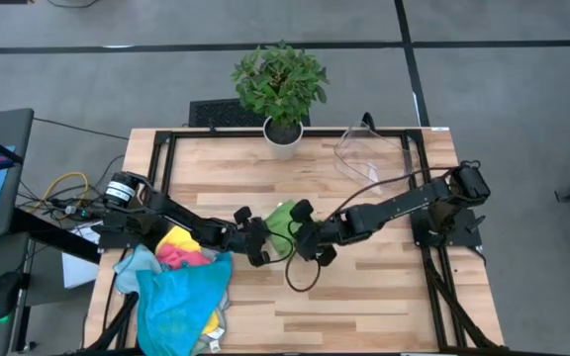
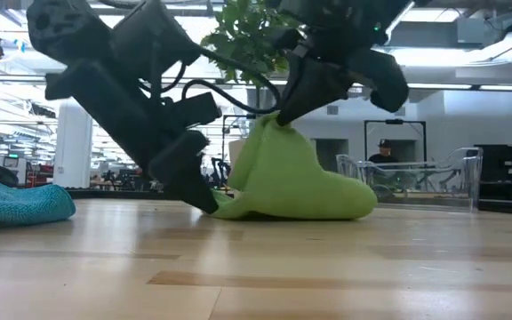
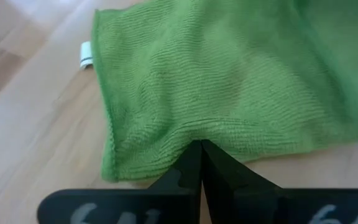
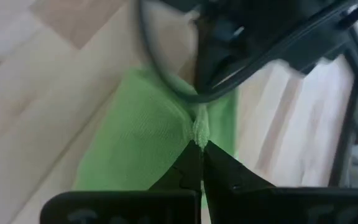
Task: Fold microfiber towels
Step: Fold the green microfiber towel
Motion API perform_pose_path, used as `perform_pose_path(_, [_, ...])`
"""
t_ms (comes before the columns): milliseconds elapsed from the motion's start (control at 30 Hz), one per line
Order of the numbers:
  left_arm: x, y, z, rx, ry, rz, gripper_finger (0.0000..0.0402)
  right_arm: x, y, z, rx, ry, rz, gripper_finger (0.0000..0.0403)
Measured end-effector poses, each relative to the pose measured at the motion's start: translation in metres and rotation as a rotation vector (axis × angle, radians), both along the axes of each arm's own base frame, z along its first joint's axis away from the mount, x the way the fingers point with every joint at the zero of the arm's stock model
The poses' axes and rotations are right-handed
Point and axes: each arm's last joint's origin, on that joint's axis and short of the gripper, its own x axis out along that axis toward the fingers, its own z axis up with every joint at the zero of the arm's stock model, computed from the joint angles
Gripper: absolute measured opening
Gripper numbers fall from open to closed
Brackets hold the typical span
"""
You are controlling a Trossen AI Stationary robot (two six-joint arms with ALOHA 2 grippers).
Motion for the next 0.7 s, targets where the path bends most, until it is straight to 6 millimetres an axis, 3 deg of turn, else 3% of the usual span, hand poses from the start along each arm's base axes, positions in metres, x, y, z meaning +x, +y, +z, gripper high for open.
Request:
perform_pose_path(200, [0.004,-0.001,-0.002,-0.018,-0.032,-0.005,0.0,0.008,-0.016,-0.005,0.029,0.003,0.011,0.003])
perform_pose_path(333, [0.004,-0.001,-0.002,-0.025,-0.03,-0.014,0.0,0.018,-0.023,-0.02,-0.001,0.013,0.036,0.0028])
perform_pose_path(533, [0.004,-0.003,-0.002,-0.039,-0.035,-0.009,0.0,0.039,-0.027,-0.042,-0.025,0.046,0.069,0.0029])
perform_pose_path(700, [0.004,-0.003,-0.002,-0.04,-0.038,-0.009,0.0,0.06,-0.029,-0.043,-0.07,0.027,0.067,0.0033])
